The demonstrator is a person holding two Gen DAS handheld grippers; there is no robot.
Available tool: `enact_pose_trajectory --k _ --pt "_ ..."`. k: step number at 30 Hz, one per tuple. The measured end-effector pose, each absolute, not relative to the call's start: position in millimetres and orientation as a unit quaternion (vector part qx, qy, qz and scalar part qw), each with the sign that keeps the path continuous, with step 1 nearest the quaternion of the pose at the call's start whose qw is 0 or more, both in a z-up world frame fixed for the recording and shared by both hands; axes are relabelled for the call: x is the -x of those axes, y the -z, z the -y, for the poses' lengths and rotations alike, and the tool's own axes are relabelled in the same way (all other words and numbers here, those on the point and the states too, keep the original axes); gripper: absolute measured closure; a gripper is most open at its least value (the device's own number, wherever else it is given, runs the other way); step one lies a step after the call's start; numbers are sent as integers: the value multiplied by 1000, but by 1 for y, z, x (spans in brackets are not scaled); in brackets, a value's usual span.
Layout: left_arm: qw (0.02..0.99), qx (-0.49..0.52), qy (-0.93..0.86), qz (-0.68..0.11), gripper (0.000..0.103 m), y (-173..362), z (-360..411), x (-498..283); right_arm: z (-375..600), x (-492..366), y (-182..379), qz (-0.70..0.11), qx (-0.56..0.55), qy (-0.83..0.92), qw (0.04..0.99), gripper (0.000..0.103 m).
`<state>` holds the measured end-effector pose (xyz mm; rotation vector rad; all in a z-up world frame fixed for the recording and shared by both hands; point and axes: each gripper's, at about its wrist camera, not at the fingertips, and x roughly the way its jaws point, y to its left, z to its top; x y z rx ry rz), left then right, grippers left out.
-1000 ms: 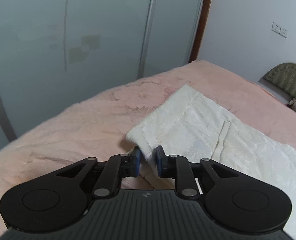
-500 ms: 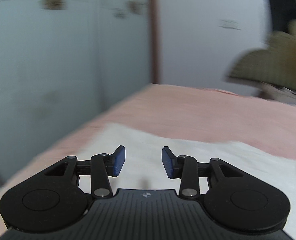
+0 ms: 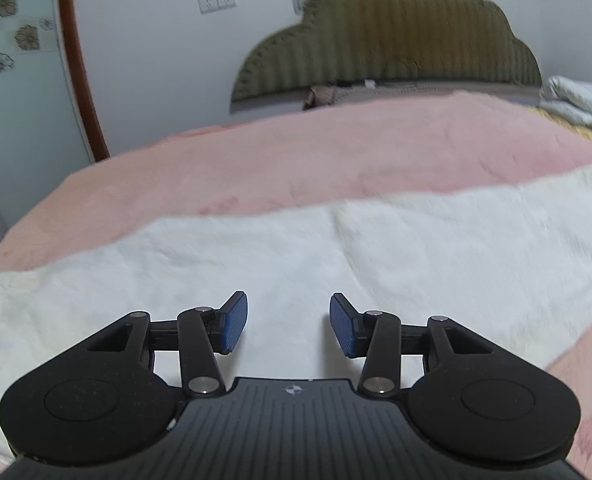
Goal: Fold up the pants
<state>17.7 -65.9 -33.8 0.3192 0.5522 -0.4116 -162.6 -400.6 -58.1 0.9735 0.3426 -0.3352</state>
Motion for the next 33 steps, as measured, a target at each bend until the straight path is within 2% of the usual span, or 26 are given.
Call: enact_pose_trajectory --k 5,7,10,18,24,29,33 --pt "927 -151 194 -283 44 44 67 -24 425 133 65 -132 -480 192 846 52" --pt "927 -147 193 -285 44 44 67 -27 433 120 65 -132 -477 205 845 56" --pt "926 -139 195 -290 44 39 64 -29 444 112 72 -136 -490 217 834 92" --pt "930 -92 176 -309 44 26 44 -48 429 110 20 -84 -388 225 890 93" --pt "931 -44 144 -331 44 24 17 -65 421 94 22 -123 -366 237 891 94" --pt "928 4 132 -348 44 20 -7 -79 350 73 -22 -117 -218 195 949 94" --pt "915 79 146 -369 44 18 -29 -91 275 35 -45 -124 -133 104 978 94"
